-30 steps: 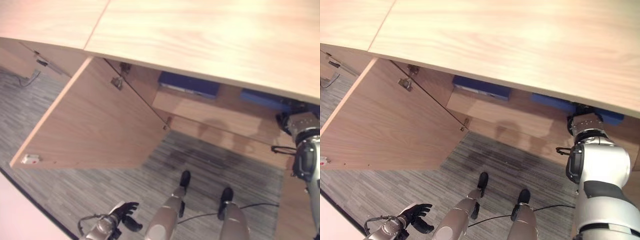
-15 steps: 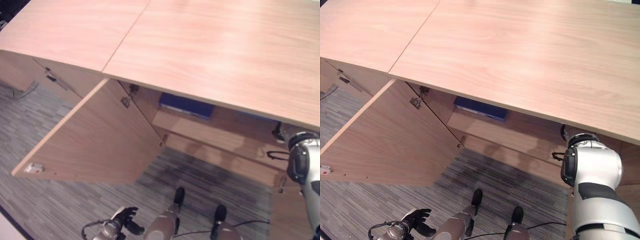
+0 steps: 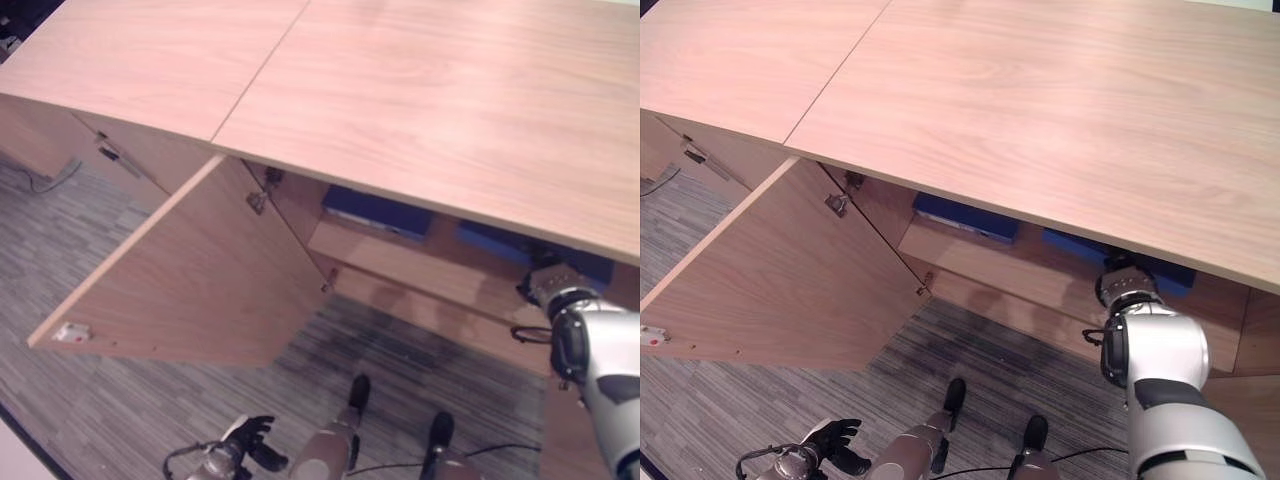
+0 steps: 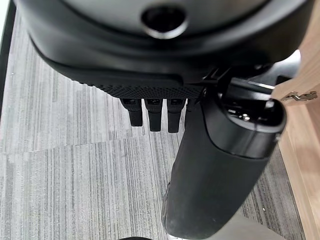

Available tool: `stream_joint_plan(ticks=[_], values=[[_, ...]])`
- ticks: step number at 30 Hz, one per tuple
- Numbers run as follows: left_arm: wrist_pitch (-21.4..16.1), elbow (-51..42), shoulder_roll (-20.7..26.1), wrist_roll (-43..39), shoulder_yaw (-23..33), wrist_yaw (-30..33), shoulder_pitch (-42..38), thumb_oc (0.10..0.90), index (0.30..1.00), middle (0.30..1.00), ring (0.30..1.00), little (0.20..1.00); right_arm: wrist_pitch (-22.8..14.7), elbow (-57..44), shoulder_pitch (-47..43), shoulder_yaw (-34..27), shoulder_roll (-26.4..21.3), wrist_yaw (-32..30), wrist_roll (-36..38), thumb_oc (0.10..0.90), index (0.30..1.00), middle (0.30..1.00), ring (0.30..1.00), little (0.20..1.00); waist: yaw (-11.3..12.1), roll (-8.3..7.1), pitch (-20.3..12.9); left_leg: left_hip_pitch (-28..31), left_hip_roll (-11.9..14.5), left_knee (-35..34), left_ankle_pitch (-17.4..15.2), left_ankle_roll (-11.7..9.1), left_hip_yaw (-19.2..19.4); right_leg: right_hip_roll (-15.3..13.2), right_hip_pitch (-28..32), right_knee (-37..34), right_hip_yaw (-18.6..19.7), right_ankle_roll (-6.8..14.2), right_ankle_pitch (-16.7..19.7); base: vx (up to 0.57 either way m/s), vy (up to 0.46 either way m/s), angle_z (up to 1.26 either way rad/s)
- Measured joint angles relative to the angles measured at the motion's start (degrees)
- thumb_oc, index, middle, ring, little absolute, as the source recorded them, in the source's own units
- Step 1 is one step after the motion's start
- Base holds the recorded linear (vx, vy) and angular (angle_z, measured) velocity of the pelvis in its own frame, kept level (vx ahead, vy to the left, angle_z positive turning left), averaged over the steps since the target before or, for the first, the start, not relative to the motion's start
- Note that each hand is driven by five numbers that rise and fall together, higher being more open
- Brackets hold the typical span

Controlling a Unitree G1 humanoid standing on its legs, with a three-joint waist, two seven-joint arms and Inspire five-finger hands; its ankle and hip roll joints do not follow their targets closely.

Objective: Put the empty folder in the office cabinet

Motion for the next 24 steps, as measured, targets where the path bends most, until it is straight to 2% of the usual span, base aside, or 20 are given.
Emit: stream_joint_plan(ticks=[4,5,9,12,15,18,20,24], values=[[0.0,0.0,-0.9,0.0,0.0,0.0,-0.1,0.8,0.9,0.9,0.9,0.9,-2.0,-0.1,2.6,-0.5,1.5,1.3,0.3,0.8,0.9,0.9,0.9,0.9,-0.2,-0.23,0.1,0.0,0.0,0.0,0.0,0.0,0.2,0.0,0.0,-0.1,0.2,0.0,0.1,0.0,0.0,0.0],[0.1,0.1,-1.4,0.0,0.0,0.0,0.0,0.8,0.9,0.9,0.9,0.9,-2.3,-0.7,3.4,-0.5,2.3,2.0,0.6,0.8,0.9,0.9,0.9,0.9,-1.0,-0.57,0.2,0.1,0.1,0.0,0.0,0.0,0.2,0.0,0.0,-0.1,0.2,0.0,0.1,0.0,0.0,0.0],[0.2,0.1,-1.6,0.0,0.2,-0.1,0.1,0.8,0.9,0.9,0.9,0.9,-4.0,-3.6,6.9,-2.4,5.6,3.6,2.1,0.8,0.9,0.9,0.9,0.9,-1.6,-2.33,0.5,0.1,0.4,0.0,-0.2,-0.1,0.7,0.4,0.1,-0.8,0.6,-0.2,0.5,-0.01,0.005,-0.07],[0.3,0.3,-1.8,0.0,2.8,-0.1,0.7,0.8,0.9,0.9,0.9,0.9,-6.6,-11.5,12.8,-2.2,9.1,4.6,2.3,0.8,0.9,0.9,0.9,0.9,-1.7,-3.52,1.1,1.1,0.7,-0.1,-0.6,-0.1,1.5,0.6,0.8,-1.0,1.4,-0.3,0.5,0.01,0.0,-0.12],[0.6,3.0,-3.8,0.0,5.5,0.2,1.2,0.8,0.9,0.9,0.9,0.9,-8.9,-22.0,19.6,-1.6,14.4,5.0,2.2,0.8,0.9,0.9,0.9,0.9,-3.3,-4.55,1.6,2.2,0.7,-0.1,-1.0,-0.2,1.7,0.7,2.2,-1.9,1.5,-0.2,0.7,0.01,-0.003,-0.03],[1.3,4.5,-4.2,0.1,6.7,0.2,1.3,0.8,0.9,0.9,0.9,0.9,-9.4,-30.1,25.5,1.1,17.7,5.1,2.2,0.8,0.9,0.9,0.9,0.9,-4.7,-5.59,1.5,3.3,0.9,-0.2,-1.6,-0.2,1.9,1.0,3.6,-2.9,1.6,-0.3,0.9,0.04,-0.009,-0.04],[1.5,4.9,-4.1,0.2,7.1,0.2,1.5,0.8,0.9,0.9,0.9,0.9,-9.7,-37.4,31.0,2.8,18.6,5.4,1.9,0.8,0.9,0.9,0.9,0.9,-4.7,-5.99,1.6,4.4,1.0,-0.5,-1.8,-0.2,2.0,1.2,5.0,-3.9,1.6,-0.4,1.0,0.05,0.006,-0.02],[1.5,5.8,-4.2,2.5,9.0,0.2,1.8,0.8,0.9,0.9,0.9,0.9,-10.5,-43.5,36.8,4.6,18.8,6.5,-1.3,0.8,0.9,0.9,0.9,0.9,-4.9,-6.85,1.5,6.7,0.9,-1.3,-2.1,0.0,2.7,1.2,7.7,-6.0,1.8,-0.1,1.7,0.05,0.002,-0.07]])
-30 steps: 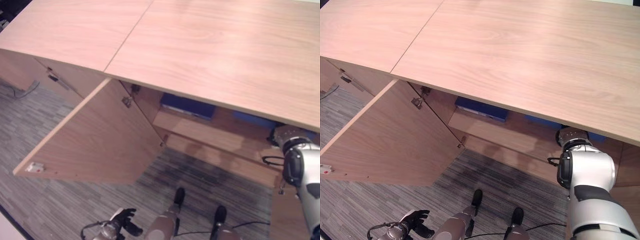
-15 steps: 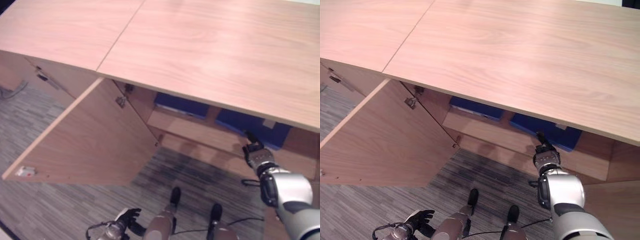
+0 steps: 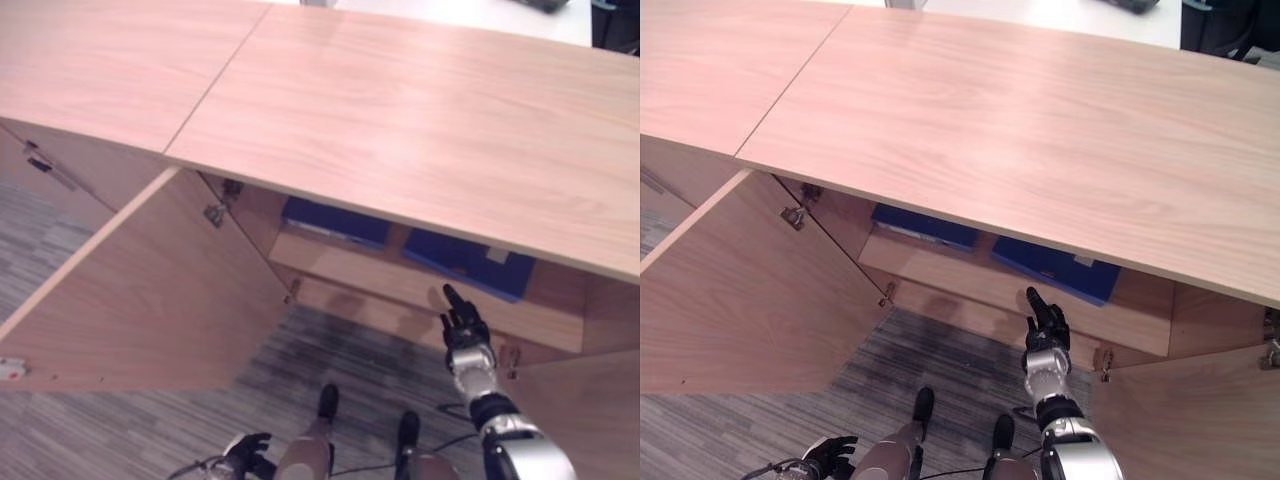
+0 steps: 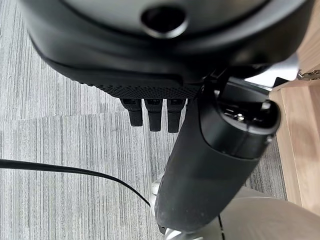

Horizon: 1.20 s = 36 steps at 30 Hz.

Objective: Put the empty folder in the office cabinet

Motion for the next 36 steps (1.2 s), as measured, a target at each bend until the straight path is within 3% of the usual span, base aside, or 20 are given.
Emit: stream_joint_plan(ticks=[4,5,6,7,9,16,20,24,28,36], values=[[-0.1,0.8,0.1,2.5,2.2,0.1,0.4,0.8,0.9,0.9,0.9,0.9,-0.3,-7.8,6.0,2.6,-1.8,2.5,-9.0,0.8,0.9,0.9,0.9,0.9,-1.3,-1.32,-0.1,1.4,-0.1,-0.4,-0.3,0.2,0.5,0.0,1.9,-2.0,0.2,0.1,0.8,0.04,0.004,-0.05],[-0.1,1.2,0.2,3.1,2.8,0.2,0.7,0.8,0.9,0.9,0.9,0.9,-0.3,-10.6,8.6,3.1,-3.0,3.2,-13.8,0.582,0.573,0.573,0.573,0.573,-1.5,-1.67,-0.3,1.9,-0.1,-0.4,-0.5,0.2,0.6,0.0,2.7,-2.6,0.3,0.1,1.0,0.01,0.002,-0.05],[-0.2,1.2,0.2,3.4,3.2,0.1,0.9,0.8,0.9,0.9,0.9,0.9,-0.3,-11.4,9.4,3.3,-3.6,3.5,-16.3,0.582,0.573,0.573,0.573,0.573,-1.6,-1.75,-0.3,2.1,-0.1,-0.4,-0.6,0.2,0.7,0.0,3.0,-2.9,0.5,0.1,1.1,0.03,-0.002,-0.07],[-0.4,1.1,0.1,4.4,3.9,0.1,1.3,0.8,0.9,0.9,0.9,0.9,-0.1,-11.7,10.0,3.7,-4.7,3.7,-20.3,0.4,0.3,0.3,0.3,0.3,-2.3,-1.91,-0.3,2.6,-0.1,-0.4,-0.7,0.2,0.9,0.0,3.6,-3.1,0.7,0.2,1.1,0.02,-0.007,-0.05],[-0.5,1.1,0.1,4.8,4.5,0.0,1.7,0.8,0.9,0.9,0.9,0.9,0.5,-13.3,11.1,4.5,-6.7,3.8,-25.4,0.4,0.3,0.3,0.3,0.3,-2.8,-1.93,-0.3,3.1,-0.1,-0.4,-1.0,0.2,1.1,0.0,4.0,-3.4,0.8,0.1,1.1,0.03,-0.012,-0.05],[-1.3,1.7,-0.3,8.8,6.8,-0.1,3.2,0.8,0.9,0.9,0.9,0.9,5.5,-26.6,18.3,10.4,-20.1,4.6,-60.1,0.4,0.3,0.3,0.3,0.3,-3.8,-2.48,-2.0,4.4,0.1,-0.5,-1.5,0.2,1.5,0.2,5.8,-4.9,0.9,0.1,1.6,0.01,-0.008,-0.03],[-1.6,2.4,-0.6,9.1,6.8,-0.1,4.2,0.8,0.9,0.9,0.9,0.9,5.8,-27.9,18.4,11.3,-21.6,4.8,-70.8,0.4,0.3,0.3,0.3,0.3,-4.3,-2.55,-3.3,4.4,0.1,-0.5,-1.5,0.2,1.5,0.3,5.8,-4.9,0.9,0.1,1.6,0.0,0.0,0.0],[-1.6,2.4,-0.9,9.6,6.7,-0.1,4.6,0.8,0.9,0.9,0.9,0.9,6.4,-24.7,17.7,13.3,-21.9,4.8,-75.2,0.4,0.3,0.3,0.3,0.3,-4.1,-2.42,-4.1,4.4,0.1,-0.5,-1.5,0.2,1.5,0.3,5.8,-4.9,0.9,0.1,1.6,0.0,0.0,0.0],[-1.6,3.4,-1.4,10.0,6.6,-0.1,4.8,0.8,0.9,0.9,0.9,0.9,8.3,-15.9,15.9,16.7,-21.1,4.9,-75.2,0.4,0.3,0.3,0.3,0.3,-4.0,-1.96,-4.6,4.3,0.0,-0.5,-1.6,0.3,1.3,0.2,5.8,-5.0,0.7,0.2,1.7,0.0,0.0,0.0],[-2.6,3.3,-1.7,11.1,4.2,-0.1,5.2,0.8,0.9,0.9,0.9,0.9,8.9,-5.4,11.2,18.4,-20.7,4.7,-74.7,0.4,0.3,0.3,0.3,0.3,-2.6,-1.32,-4.7,3.9,0.0,-0.5,-1.5,0.1,0.4,0.4,6.5,-6.3,-0.2,0.1,2.1,0.0,-0.008,0.04]])
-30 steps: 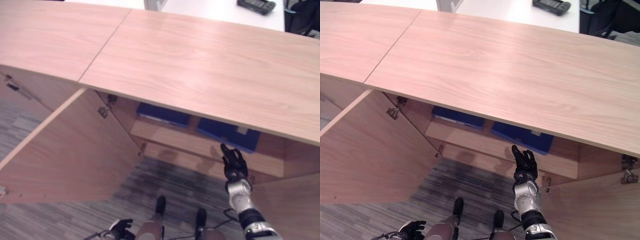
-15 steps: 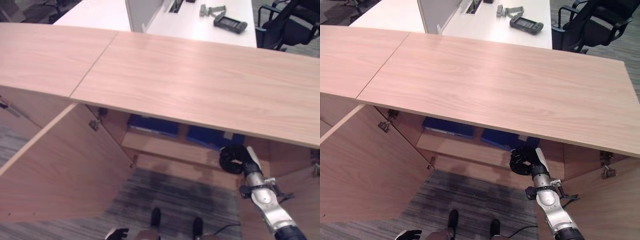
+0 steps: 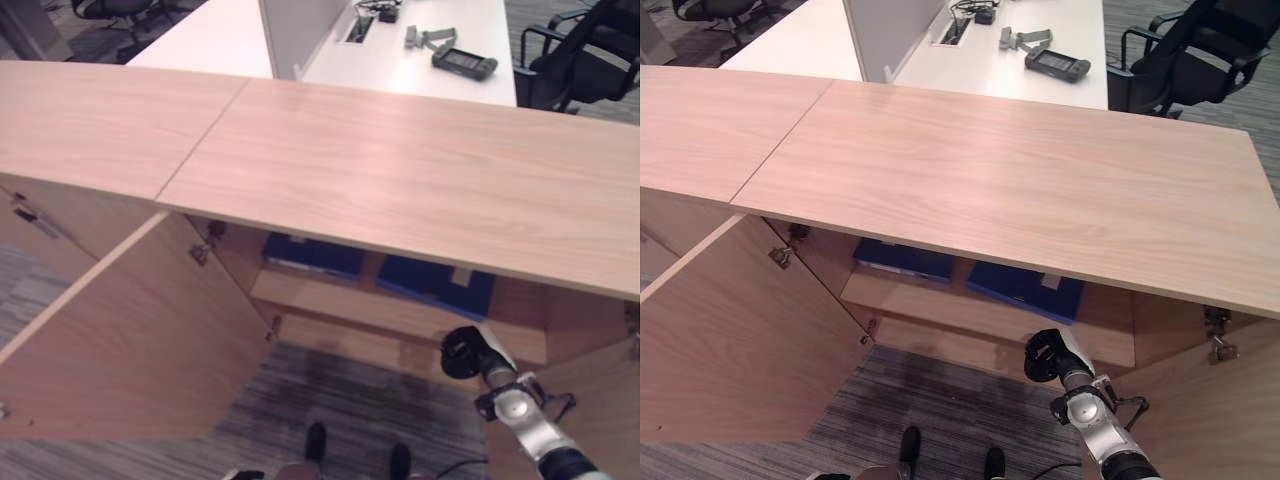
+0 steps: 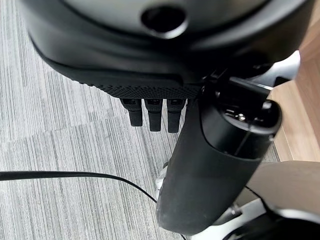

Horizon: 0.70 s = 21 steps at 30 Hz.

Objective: Put the empty folder in the office cabinet

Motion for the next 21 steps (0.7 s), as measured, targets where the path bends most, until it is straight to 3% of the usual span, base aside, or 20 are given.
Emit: stream_joint_plan(ticks=[7,12,21], values=[[-0.3,-0.1,0.0,0.0,-1.6,0.0,0.5,0.8,0.9,0.9,0.9,0.9,0.3,4.6,-5.9,0.9,-0.2,-1.0,2.3,0.4,0.3,0.3,0.3,0.3,2.2,1.45,0.5,-1.7,-0.1,0.0,0.4,-0.2,-1.3,0.1,-0.8,-0.3,-1.3,0.0,0.1,-0.03,-0.004,0.1],[-1.2,-0.7,0.0,0.0,-2.4,0.1,0.3,0.8,0.9,0.9,0.9,0.9,0.5,4.5,-9.8,0.7,-1.0,-2.1,4.1,0.4,0.3,0.3,0.3,0.3,3.2,3.09,4.1,-2.1,-0.1,0.0,0.6,-0.4,-1.8,0.1,-0.9,-0.4,-1.8,-0.1,0.1,-0.01,0.001,0.06],[-1.2,-1.2,0.0,-0.1,-2.2,0.2,-1.2,0.8,0.9,0.9,0.9,0.9,-0.2,1.3,-11.0,-1.4,-0.9,-4.5,4.5,0.4,0.3,0.3,0.3,0.3,3.2,1.81,6.1,-2.8,-0.4,0.0,0.5,-0.5,-2.2,0.0,-1.0,-1.0,-1.9,-0.1,0.1,0.01,-0.003,0.02]])
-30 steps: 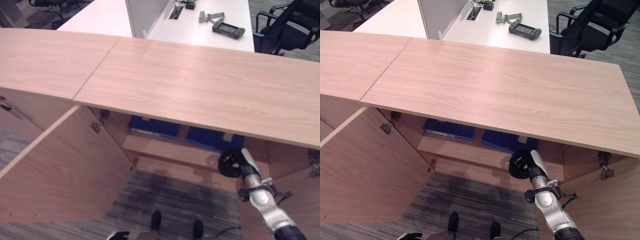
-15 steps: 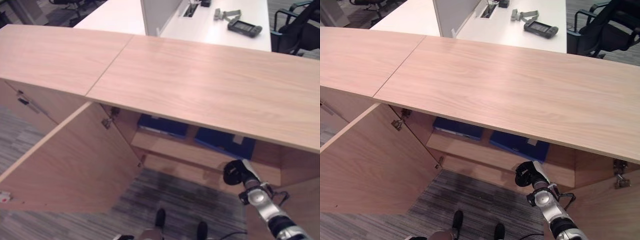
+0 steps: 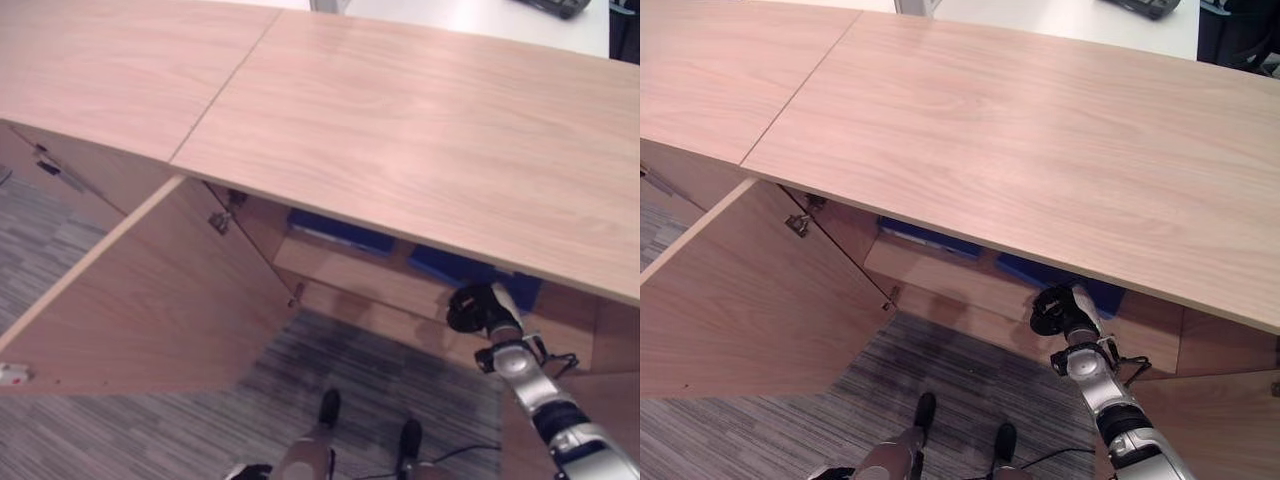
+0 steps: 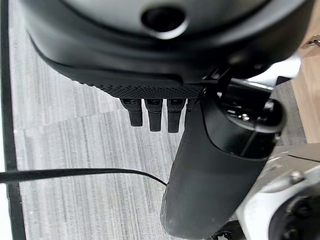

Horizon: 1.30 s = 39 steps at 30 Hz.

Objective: Put the empty folder in the office cabinet

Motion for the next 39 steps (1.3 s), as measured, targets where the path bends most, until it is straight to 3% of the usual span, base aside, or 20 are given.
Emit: stream_joint_plan(ticks=[12,18,22,24,27,35,39], values=[[0.0,-0.7,0.0,-0.1,0.0,0.1,-0.6,0.8,0.9,0.9,0.9,0.9,0.1,1.5,-0.4,0.0,0.4,-0.1,0.0,0.4,0.3,0.3,0.3,0.3,0.0,-0.28,0.2,0.1,0.0,0.0,0.0,0.0,0.1,0.0,0.0,0.1,0.1,0.0,0.0,0.0,0.0,0.0],[0.0,-0.9,0.0,-0.1,-0.4,0.9,-0.6,0.8,0.9,0.9,0.9,0.9,0.3,9.0,-4.8,1.1,1.0,-0.1,0.8,0.4,0.3,0.3,0.3,0.3,0.3,0.06,0.5,-1.1,0.0,0.0,0.3,0.0,0.3,0.0,-1.8,1.0,0.2,0.1,-0.1,-0.04,0.011,-0.03],[-0.2,-1.1,0.0,-0.6,-1.4,1.0,-1.7,0.8,0.9,0.9,0.9,0.9,1.2,12.3,-7.4,1.1,0.6,-0.1,2.3,0.4,0.3,0.3,0.3,0.3,1.5,1.9,3.0,-1.3,-0.1,0.1,0.6,0.1,0.2,-0.2,-2.3,1.8,0.1,0.2,-0.2,-0.06,0.012,0.01],[-0.3,-1.2,0.0,-2.2,-2.6,1.1,-2.8,0.8,0.9,0.9,0.9,0.9,1.2,12.8,-10.1,1.1,0.4,-0.1,3.5,0.4,0.3,0.3,0.3,0.3,1.5,3.92,5.2,-3.2,-0.2,1.0,0.8,0.1,-0.1,-0.3,-4.0,2.8,0.1,0.2,-0.2,-0.09,0.015,0.06],[-0.7,-1.4,0.0,-2.3,-3.0,1.3,-2.9,0.8,0.9,0.9,0.9,0.9,1.4,15.0,-12.7,1.1,0.1,-0.2,4.9,0.4,0.3,0.3,0.3,0.3,1.8,5.09,6.4,-4.1,-0.4,1.2,1.0,0.1,-0.4,-0.6,-5.1,3.6,0.0,0.4,-0.4,-0.05,0.015,0.05],[-1.6,-2.6,0.0,-2.4,-5.3,1.3,-2.9,0.8,0.9,0.9,0.9,0.9,1.2,19.3,-19.0,1.1,-1.7,-1.7,7.3,0.4,0.3,0.3,0.3,0.3,3.4,6.45,8.6,-5.4,-0.9,1.5,1.5,0.3,-0.9,-1.4,-7.6,6.9,-0.4,0.6,-1.6,-0.03,0.003,0.04],[-2.3,-4.0,0.0,-2.9,-6.8,1.1,-3.0,0.8,0.9,0.9,0.9,0.9,0.8,23.3,-23.7,0.9,-3.4,-2.4,8.6,0.4,0.3,0.3,0.3,0.3,3.5,8.01,9.2,-6.9,-1.4,2.4,1.8,0.4,-1.5,-2.0,-9.3,9.2,-1.1,0.8,-2.4,-0.01,-0.011,0.07]])
